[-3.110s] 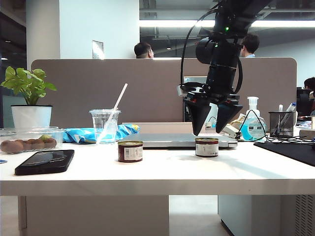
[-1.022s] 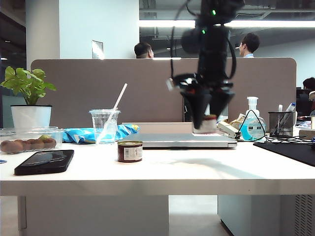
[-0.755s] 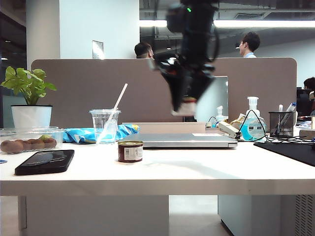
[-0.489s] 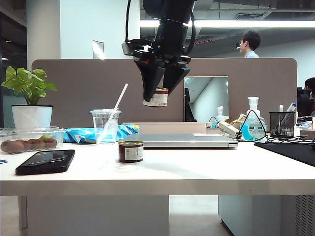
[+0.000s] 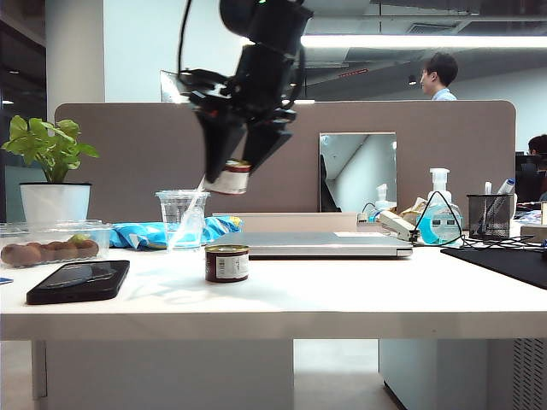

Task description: Stack a can of tomatoes on the right onto the can of tomatoes on the left.

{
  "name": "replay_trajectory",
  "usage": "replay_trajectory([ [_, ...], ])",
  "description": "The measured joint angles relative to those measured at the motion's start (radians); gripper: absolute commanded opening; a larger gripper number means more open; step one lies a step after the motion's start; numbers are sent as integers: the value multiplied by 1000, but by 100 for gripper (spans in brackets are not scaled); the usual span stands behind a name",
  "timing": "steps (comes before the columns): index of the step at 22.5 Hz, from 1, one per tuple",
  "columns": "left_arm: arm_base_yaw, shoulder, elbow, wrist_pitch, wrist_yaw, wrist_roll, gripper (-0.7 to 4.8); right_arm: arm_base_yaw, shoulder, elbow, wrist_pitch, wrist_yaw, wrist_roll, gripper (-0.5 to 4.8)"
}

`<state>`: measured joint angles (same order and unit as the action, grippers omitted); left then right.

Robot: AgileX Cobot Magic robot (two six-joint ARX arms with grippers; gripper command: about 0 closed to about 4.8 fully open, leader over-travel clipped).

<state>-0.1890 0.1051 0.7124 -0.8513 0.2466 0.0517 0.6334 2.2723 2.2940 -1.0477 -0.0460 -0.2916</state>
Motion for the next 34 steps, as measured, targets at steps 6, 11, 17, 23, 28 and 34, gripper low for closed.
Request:
replay_trajectory([
  [6, 0, 0, 0, -3, 0, 0, -2, 17, 66, -3, 4, 11, 1, 242],
  [11, 0, 0, 0, -7, 0, 0, -2, 26, 79, -2, 18, 40, 2, 242],
  [17, 0, 0, 0, -14, 0, 0, -2, 19, 90, -2, 18, 55, 2, 242],
  [23, 0, 0, 0, -14, 0, 0, -2, 18, 91, -2, 15, 55, 2, 241],
  [28, 0, 0, 0, -16, 0, 0, -2, 17, 91, -2, 10, 55, 2, 241],
  [34, 0, 0, 0, -18, 0, 0, -2, 11, 100, -2, -7, 55, 2, 242],
])
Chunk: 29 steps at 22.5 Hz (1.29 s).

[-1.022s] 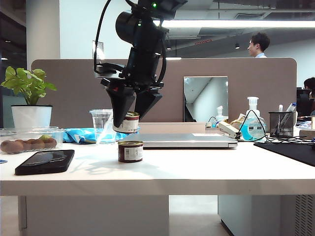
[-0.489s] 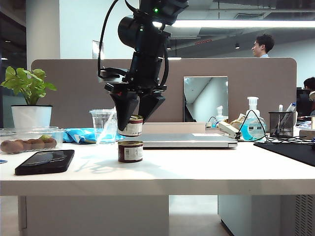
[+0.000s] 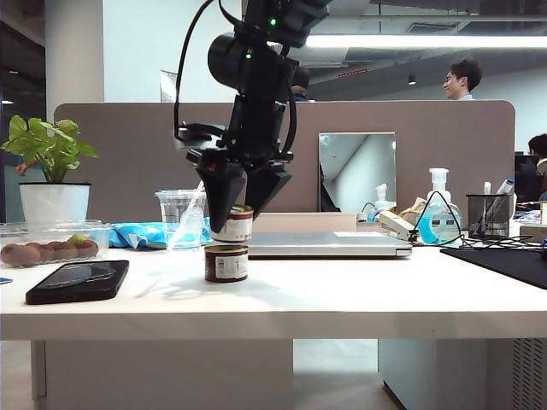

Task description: Stack a can of tomatoes on the right onto the can of tomatoes on the left.

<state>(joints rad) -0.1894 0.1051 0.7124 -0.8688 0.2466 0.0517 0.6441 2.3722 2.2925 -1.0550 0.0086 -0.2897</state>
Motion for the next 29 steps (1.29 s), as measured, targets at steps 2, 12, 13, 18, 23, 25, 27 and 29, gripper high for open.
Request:
replay_trajectory([
  [2, 0, 0, 0, -1, 0, 0, -2, 0, 10, 0, -13, -2, 0, 242],
  [12, 0, 0, 0, -3, 0, 0, -2, 3, 23, 0, -23, -10, 1, 390],
  [13, 0, 0, 0, -3, 0, 0, -2, 3, 24, 0, -23, -9, 2, 408],
  [18, 0, 0, 0, -3, 0, 0, -2, 3, 25, 0, -28, -10, 3, 479],
  [23, 0, 0, 0, -3, 0, 0, -2, 14, 24, 0, -75, -6, 2, 479],
  [25, 0, 0, 0, -3, 0, 0, -2, 32, 7, 0, -119, 11, 2, 479],
  [27, 0, 0, 0, -3, 0, 0, -2, 45, -18, 0, -131, 29, 2, 479],
  [29, 0, 0, 0, -3, 0, 0, -2, 59, -54, 0, -132, 42, 2, 380],
])
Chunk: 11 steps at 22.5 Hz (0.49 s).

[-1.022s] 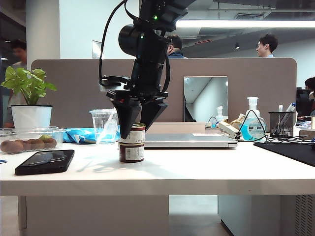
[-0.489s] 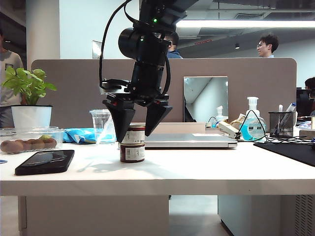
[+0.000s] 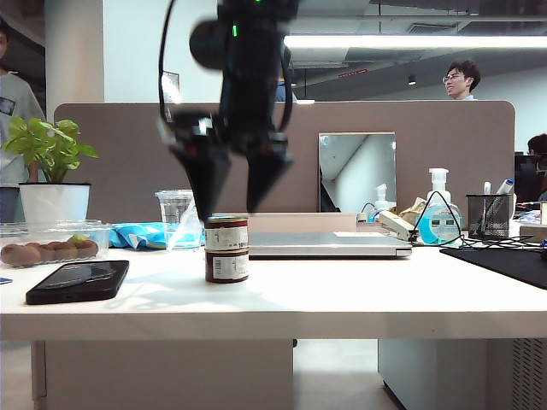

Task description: Stack a can of tomatoes on the right onto the can of tomatoes on the left.

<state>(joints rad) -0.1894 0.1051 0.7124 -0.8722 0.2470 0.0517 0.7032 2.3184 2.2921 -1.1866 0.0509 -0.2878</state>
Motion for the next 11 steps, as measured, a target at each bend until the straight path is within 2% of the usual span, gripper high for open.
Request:
replay_trajectory([
  [1, 0, 0, 0, 0, -1, 0, -2, 17, -45, 0, 1, 2, 0, 269],
  [2, 0, 0, 0, 0, 0, 0, -2, 25, -67, 0, 0, 2, 6, 117],
  [3, 0, 0, 0, 0, 0, 0, -2, 35, -89, 1, -1, 2, 8, 20],
  [4, 0, 0, 0, 0, 0, 0, -2, 45, -117, 1, -4, 1, 8, -3],
  [11, 0, 0, 0, 0, 0, 0, -2, 93, -285, 1, -41, -6, 12, -4],
])
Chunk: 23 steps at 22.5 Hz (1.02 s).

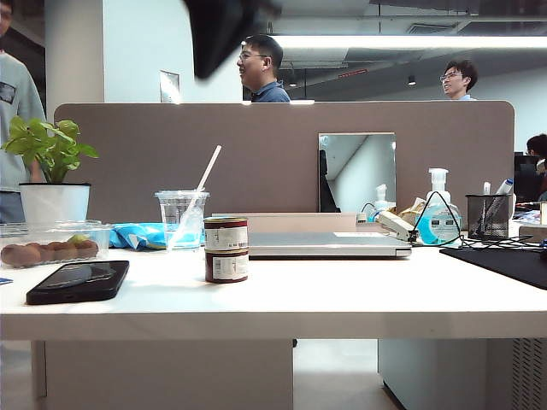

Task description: Stack a can of tomatoes on the right onto the can of tomatoes on the left.

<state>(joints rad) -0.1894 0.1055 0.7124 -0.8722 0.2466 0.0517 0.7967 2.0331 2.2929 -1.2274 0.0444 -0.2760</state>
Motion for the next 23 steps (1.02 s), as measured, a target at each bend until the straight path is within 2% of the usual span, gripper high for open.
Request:
replay_trajectory([
  [7, 0, 0, 0, 22, 0, 0, -2, 55, -262, 2, 141, 4, 8, -5],
  [11, 0, 0, 0, 23, 0, 0, -2, 51, -330, -2, 153, 11, 9, -5],
  [15, 0, -8, 8, 27, -10, -3, -2, 49, -417, -75, 158, 40, 10, -5],
  [19, 0, -65, 8, 35, -90, -3, -2, 49, -621, -301, 241, 89, 19, -5],
  [23, 0, -104, 11, 38, -92, -4, -3, 49, -824, -568, 371, 122, 59, -5],
])
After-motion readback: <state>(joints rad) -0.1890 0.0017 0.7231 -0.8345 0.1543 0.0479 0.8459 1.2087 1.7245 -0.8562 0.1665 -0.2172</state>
